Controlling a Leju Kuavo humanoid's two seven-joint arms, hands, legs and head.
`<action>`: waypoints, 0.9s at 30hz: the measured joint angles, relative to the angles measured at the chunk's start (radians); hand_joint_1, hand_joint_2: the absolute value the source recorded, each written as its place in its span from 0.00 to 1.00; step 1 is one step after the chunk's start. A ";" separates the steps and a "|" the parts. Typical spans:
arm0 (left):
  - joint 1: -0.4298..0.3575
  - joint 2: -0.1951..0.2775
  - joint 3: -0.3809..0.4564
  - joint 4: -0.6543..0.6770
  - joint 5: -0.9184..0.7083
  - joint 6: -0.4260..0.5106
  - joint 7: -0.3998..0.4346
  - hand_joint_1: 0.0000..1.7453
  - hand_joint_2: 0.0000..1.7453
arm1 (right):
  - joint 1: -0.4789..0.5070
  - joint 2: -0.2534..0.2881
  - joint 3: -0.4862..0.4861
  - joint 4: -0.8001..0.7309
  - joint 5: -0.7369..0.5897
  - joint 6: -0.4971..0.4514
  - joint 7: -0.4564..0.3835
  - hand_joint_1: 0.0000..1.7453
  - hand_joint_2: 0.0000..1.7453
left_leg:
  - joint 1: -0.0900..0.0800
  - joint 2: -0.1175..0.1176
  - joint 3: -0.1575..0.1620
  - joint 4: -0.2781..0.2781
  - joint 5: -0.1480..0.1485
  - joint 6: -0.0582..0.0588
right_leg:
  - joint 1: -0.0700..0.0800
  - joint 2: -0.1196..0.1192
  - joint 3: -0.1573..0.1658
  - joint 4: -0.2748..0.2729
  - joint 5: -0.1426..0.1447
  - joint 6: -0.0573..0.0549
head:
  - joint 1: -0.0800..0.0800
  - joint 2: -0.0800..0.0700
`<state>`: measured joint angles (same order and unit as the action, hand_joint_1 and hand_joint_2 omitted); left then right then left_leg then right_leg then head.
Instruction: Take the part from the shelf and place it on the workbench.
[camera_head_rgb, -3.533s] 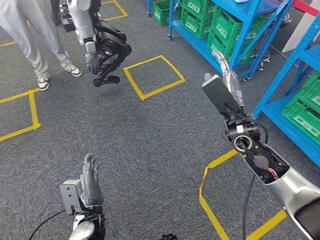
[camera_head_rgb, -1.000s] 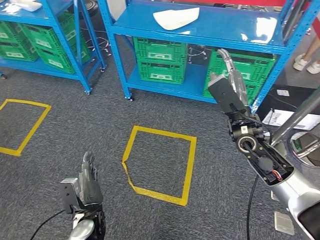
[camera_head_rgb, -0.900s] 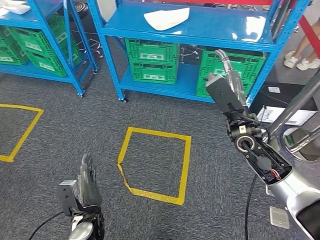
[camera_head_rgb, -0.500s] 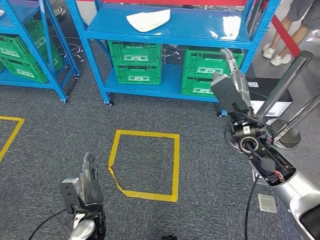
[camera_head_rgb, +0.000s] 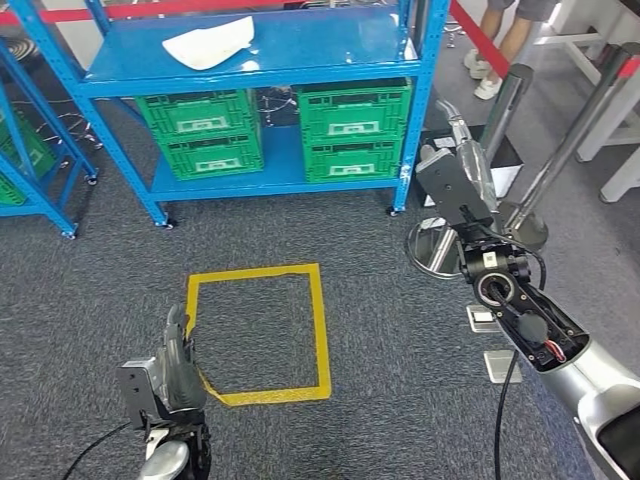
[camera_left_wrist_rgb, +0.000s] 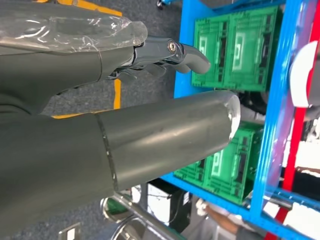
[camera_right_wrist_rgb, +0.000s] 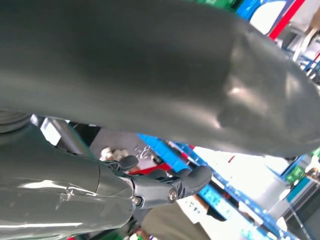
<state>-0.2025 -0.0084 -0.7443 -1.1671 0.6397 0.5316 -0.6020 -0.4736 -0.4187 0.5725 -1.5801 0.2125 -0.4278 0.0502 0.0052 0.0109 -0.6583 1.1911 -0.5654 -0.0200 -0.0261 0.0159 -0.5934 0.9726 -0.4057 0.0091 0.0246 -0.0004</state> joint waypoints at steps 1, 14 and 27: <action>0.002 0.001 0.000 0.000 0.000 0.001 0.000 0.00 0.00 | 0.001 0.000 0.001 0.000 0.000 0.000 0.000 0.00 0.00 | 0.000 -0.005 -0.032 0.061 -0.020 0.000 | 0.000 0.010 -0.002 0.000 0.001 -0.002 | -0.005 0.000; 0.007 0.001 0.000 -0.001 -0.005 0.003 0.001 0.00 0.00 | 0.016 0.001 0.002 0.008 0.008 -0.032 0.003 0.00 0.00 | -0.006 -0.035 0.095 -0.247 0.141 0.020 | 0.006 0.057 -0.003 -0.012 0.004 -0.014 | -0.004 0.000; 0.010 0.002 0.000 0.117 -0.005 -0.006 0.015 0.00 0.00 | 0.161 0.001 -0.047 0.127 -0.107 -0.108 -0.057 0.00 0.00 | -0.006 -0.036 0.095 -0.246 0.138 0.033 | 0.006 0.054 0.005 -0.026 0.010 0.021 | 0.009 0.000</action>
<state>-0.1920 -0.0060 -0.7443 -1.0505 0.6344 0.5256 -0.5874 -0.3126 -0.4177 0.5259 -1.4532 0.1051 -0.5363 -0.0072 -0.0005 -0.0253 -0.5633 0.9448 -0.4278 0.0133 -0.0197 0.0696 -0.5887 0.9464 -0.3955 0.0302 0.0336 -0.0004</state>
